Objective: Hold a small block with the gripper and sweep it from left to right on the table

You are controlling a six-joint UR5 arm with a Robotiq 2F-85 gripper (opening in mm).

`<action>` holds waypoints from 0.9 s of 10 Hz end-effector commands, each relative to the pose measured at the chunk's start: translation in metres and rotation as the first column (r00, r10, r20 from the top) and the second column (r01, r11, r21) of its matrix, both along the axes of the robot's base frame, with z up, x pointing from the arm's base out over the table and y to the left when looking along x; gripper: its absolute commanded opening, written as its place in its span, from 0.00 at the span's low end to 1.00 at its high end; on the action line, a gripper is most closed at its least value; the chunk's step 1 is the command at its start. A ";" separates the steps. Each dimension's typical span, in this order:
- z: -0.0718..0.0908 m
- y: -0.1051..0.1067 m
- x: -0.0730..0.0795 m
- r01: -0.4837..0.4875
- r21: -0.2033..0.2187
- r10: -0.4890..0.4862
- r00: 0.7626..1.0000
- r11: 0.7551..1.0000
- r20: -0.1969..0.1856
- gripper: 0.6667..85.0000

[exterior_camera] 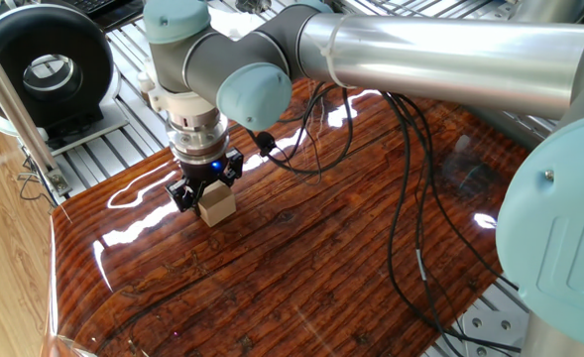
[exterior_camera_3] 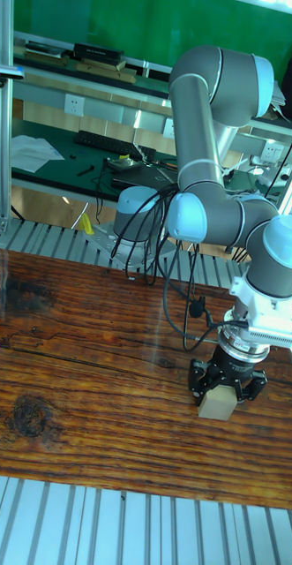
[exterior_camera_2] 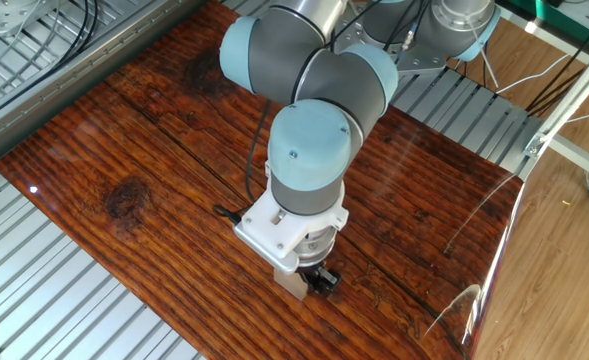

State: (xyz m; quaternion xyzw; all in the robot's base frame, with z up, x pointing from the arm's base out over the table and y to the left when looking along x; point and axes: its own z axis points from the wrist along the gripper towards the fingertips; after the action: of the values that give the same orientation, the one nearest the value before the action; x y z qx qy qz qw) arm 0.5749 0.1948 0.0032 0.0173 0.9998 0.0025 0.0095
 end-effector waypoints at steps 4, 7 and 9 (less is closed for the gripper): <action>0.000 0.003 0.000 0.011 0.010 -0.011 1.000 1.000 0.002 0.00; 0.005 0.001 0.000 0.008 0.021 -0.007 1.000 1.000 -0.009 0.00; 0.000 -0.003 0.002 0.004 0.002 -0.004 1.000 1.000 -0.001 0.00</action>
State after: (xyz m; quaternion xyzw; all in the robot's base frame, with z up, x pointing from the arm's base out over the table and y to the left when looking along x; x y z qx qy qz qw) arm 0.5751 0.1934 0.0043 0.0168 0.9998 0.0036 0.0083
